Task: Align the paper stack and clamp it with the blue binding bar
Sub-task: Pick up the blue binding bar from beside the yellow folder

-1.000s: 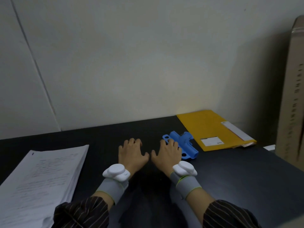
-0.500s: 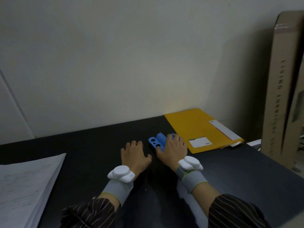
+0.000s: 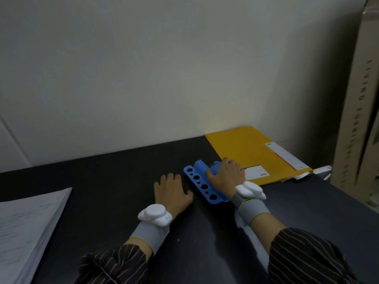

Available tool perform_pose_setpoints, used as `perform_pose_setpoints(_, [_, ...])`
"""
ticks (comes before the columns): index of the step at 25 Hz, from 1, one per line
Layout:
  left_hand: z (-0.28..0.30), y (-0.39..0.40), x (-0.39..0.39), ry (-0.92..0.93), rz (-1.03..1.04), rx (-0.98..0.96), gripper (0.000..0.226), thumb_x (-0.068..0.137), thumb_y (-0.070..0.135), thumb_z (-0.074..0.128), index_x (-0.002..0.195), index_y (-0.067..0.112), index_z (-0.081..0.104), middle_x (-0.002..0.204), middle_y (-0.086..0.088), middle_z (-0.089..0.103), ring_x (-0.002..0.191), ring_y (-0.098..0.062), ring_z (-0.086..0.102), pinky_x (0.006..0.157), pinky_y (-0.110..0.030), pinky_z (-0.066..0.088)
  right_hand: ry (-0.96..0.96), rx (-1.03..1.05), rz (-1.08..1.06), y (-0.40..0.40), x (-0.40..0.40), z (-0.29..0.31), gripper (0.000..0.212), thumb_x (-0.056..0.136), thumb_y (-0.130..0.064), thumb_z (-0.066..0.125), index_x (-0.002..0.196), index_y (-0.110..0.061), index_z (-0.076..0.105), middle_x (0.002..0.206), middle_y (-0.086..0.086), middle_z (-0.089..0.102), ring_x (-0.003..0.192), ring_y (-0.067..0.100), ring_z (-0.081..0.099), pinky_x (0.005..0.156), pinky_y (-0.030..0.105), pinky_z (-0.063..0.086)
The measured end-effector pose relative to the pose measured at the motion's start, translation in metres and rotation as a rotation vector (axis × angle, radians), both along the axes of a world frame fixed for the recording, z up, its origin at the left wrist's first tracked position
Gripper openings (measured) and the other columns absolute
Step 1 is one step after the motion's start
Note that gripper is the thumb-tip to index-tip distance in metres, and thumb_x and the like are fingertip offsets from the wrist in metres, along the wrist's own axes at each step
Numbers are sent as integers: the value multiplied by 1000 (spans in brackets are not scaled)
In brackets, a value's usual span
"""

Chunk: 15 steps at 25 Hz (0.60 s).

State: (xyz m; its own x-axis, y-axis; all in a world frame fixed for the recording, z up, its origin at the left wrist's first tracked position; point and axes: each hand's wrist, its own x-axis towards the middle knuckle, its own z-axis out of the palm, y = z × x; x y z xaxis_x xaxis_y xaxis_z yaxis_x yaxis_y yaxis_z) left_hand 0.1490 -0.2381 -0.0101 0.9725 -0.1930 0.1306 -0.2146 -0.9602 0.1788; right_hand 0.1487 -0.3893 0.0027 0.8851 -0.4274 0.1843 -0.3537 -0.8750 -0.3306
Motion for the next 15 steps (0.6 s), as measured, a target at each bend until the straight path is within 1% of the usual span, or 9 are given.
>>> perform_pose_setpoints(3, [-4,-8,2,-7,-13,0,48,82,46,50,119,15,52,126,-7,51,118,-26,45,96,-40,37,0,0,6,-4,2,-8,57,90,-52,42,124,-6,44,125,17,56,115,35,51,91,42,40])
perform_pose_setpoints(8, [-8,-19,6,-34,-24,-16,46,83,45,48,116,14,54,123,-8,53,115,-26,47,94,-40,38,-71,50,56,-8,2,-10,44,97,-41,36,121,-5,43,114,22,63,104,40,60,78,41,45])
perform_pose_setpoints(15, [-7,-20,5,-53,-45,-25,40,84,39,48,114,15,56,122,-7,54,115,-26,47,95,-41,38,-61,81,92,-7,-2,-5,44,99,-36,35,127,-2,39,116,24,63,104,40,60,78,41,46])
